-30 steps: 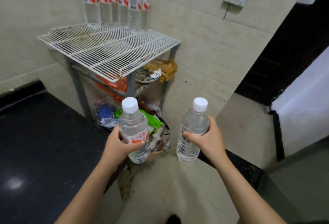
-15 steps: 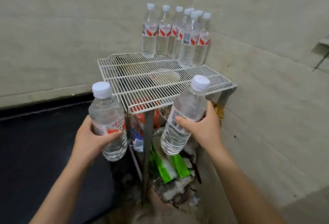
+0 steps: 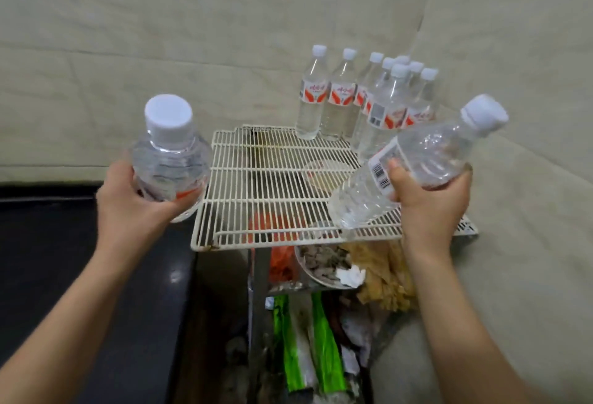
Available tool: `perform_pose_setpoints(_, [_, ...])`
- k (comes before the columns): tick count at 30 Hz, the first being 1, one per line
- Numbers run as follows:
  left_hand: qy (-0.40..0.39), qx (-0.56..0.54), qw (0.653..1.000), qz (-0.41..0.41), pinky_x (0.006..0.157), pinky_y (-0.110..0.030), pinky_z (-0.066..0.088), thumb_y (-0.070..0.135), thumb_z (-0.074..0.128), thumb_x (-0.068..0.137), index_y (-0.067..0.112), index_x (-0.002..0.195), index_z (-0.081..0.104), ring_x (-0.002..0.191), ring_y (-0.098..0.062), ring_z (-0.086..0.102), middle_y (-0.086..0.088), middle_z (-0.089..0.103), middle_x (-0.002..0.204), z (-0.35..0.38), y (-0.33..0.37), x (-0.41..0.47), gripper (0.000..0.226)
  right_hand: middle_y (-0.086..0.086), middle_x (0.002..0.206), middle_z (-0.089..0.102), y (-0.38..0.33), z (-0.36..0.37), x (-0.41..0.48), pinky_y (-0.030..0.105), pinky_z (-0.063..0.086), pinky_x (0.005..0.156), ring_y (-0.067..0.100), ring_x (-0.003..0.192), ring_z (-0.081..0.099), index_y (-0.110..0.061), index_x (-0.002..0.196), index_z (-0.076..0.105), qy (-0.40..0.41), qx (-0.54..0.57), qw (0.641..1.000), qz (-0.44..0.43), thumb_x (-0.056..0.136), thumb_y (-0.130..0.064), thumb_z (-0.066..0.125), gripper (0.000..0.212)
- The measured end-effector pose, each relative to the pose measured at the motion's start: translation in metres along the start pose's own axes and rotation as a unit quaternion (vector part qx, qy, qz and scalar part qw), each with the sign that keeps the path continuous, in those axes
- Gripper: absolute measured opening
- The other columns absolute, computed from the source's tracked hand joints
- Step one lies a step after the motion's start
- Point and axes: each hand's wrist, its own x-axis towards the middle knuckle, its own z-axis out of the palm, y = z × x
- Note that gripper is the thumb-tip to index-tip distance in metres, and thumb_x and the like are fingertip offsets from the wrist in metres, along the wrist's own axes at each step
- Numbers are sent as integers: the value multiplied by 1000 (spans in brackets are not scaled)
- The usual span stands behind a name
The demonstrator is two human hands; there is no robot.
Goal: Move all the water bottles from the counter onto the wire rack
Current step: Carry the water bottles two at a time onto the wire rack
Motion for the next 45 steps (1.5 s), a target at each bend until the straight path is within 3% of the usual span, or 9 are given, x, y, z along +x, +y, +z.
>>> perform_pose_setpoints(3, [-36, -26, 999, 8, 93, -43, 50, 44, 86, 43, 32, 102, 59, 104, -20, 63, -6, 66, 111, 20, 2, 30, 66, -3, 102, 61, -1, 7, 22, 42, 53, 84, 20, 93, 62, -24, 104, 47, 3, -39, 999, -26, 55, -33, 81, 60])
perform_pose_setpoints(7, [-99, -57, 993, 28, 89, -32, 47, 15, 83, 55, 21, 111, 54, 105, -20, 60, -4, 63, 110, 56, 8, 65, 63, -2, 106, 61, 3, 35, 54, 34, 49, 85, 20, 95, 60, -14, 110, 48, -16, -104, 994, -43, 59, -34, 81, 64])
perform_pose_setpoints(10, [-133, -114, 985, 1, 88, -35, 49, 21, 85, 40, 18, 110, 55, 101, -19, 63, -4, 66, 108, 74, 4, 93, 76, -3, 106, 58, 8, 69, 79, 26, 41, 79, 17, 94, 57, -15, 118, 48, -40, -131, 990, -41, 62, -34, 80, 67])
perform_pose_setpoints(14, [-148, -166, 974, -36, 77, -26, 49, 18, 75, 47, 21, 105, 56, 88, -6, 64, 4, 65, 97, 92, -12, 123, 62, -8, 102, 53, 25, 119, 106, 26, 41, 79, 10, 91, 50, -15, 120, 46, -65, -150, 986, -39, 64, -33, 79, 68])
perform_pose_setpoints(19, [-133, -159, 977, -51, 80, -32, 50, 13, 77, 51, 9, 113, 56, 94, -16, 63, -2, 66, 101, 95, -39, 155, 66, 1, 116, 61, 47, 175, 141, 36, 48, 86, 21, 103, 58, -17, 120, 45, -51, -182, 982, -25, 64, -44, 77, 71])
perform_pose_setpoints(28, [-146, -170, 973, -59, 80, -30, 50, 14, 77, 59, 19, 112, 53, 96, -13, 62, 3, 64, 104, 108, -56, 178, 59, 6, 127, 57, 76, 217, 186, 39, 45, 88, 29, 114, 54, -16, 127, 39, -18, -278, 960, 4, 67, -47, 74, 77])
perform_pose_setpoints(35, [-164, -165, 971, -48, 68, -18, 44, 8, 76, 62, 26, 105, 50, 87, -3, 58, 13, 60, 94, 113, -53, 176, 53, 9, 126, 57, 91, 222, 195, 38, 47, 83, 31, 111, 56, -11, 128, 37, -8, -315, 949, 24, 67, -53, 72, 82])
perform_pose_setpoints(42, [-192, -150, 969, -47, 62, -12, 45, 8, 75, 63, 35, 92, 49, 75, 4, 63, 12, 61, 92, 119, -48, 170, 47, 19, 143, 33, 90, 224, 202, 42, 42, 96, 34, 129, 38, -7, 144, 9, -26, -361, 932, 5, 78, -38, 68, 94])
perform_pose_setpoints(45, [-209, -146, 965, -57, 62, -12, 46, 7, 76, 63, 28, 99, 52, 78, -1, 64, 8, 63, 93, 128, -46, 166, 48, 23, 152, 14, 91, 222, 192, 39, 25, 112, 35, 140, 20, 0, 144, 2, -28, -432, 901, -38, 85, -31, 61, 89])
